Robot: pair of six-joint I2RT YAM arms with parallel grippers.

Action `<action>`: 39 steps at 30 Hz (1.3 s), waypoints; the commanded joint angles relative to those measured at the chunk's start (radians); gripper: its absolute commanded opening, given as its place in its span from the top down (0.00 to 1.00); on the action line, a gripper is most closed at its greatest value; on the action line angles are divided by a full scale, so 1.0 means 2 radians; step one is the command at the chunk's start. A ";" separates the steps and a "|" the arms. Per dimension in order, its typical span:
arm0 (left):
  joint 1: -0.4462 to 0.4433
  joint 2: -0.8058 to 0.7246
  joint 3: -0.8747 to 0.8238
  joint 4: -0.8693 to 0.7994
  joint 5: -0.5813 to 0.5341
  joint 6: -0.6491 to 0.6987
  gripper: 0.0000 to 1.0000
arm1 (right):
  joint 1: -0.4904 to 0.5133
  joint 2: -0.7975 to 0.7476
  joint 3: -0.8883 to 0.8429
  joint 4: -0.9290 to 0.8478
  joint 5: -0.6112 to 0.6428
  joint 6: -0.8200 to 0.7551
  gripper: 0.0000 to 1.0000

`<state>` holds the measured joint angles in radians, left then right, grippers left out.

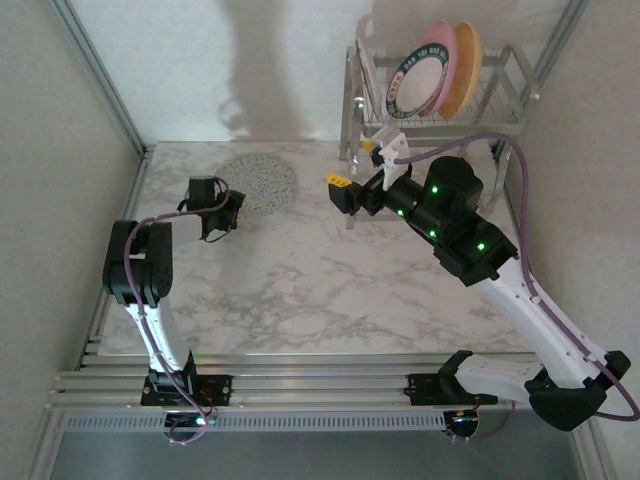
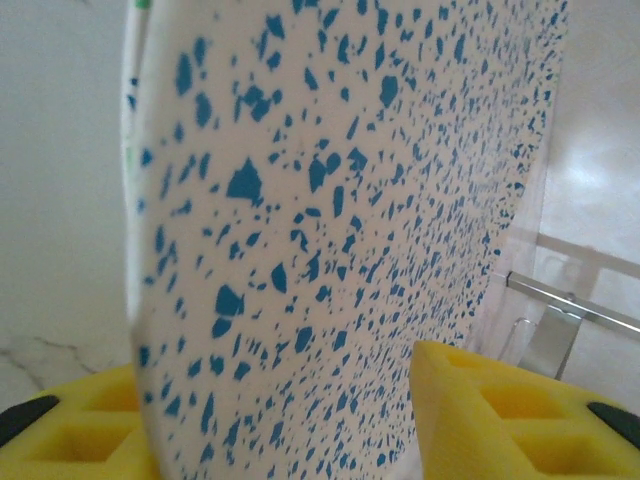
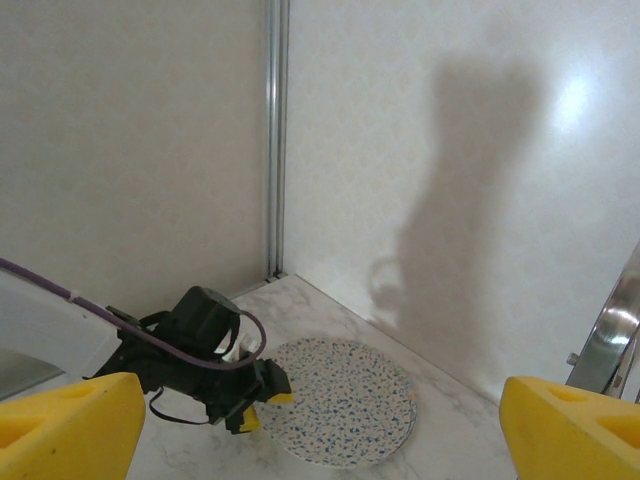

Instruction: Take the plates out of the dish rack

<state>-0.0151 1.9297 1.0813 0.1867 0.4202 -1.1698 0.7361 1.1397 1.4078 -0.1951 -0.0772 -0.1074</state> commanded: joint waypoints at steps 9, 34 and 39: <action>0.006 -0.029 0.018 -0.049 -0.028 0.017 0.50 | 0.003 -0.005 0.018 0.003 0.018 0.009 0.08; -0.002 -0.118 0.031 -0.108 -0.056 0.030 0.35 | -0.016 0.002 0.133 -0.065 0.273 -0.026 0.09; -0.025 -0.150 0.075 -0.121 -0.063 0.034 0.33 | -0.112 0.039 0.221 -0.114 0.295 -0.003 0.10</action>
<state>-0.0341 1.6875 1.1610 -0.0315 0.3195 -1.1172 0.5922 1.1881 1.7714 -0.3656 0.4267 -0.1322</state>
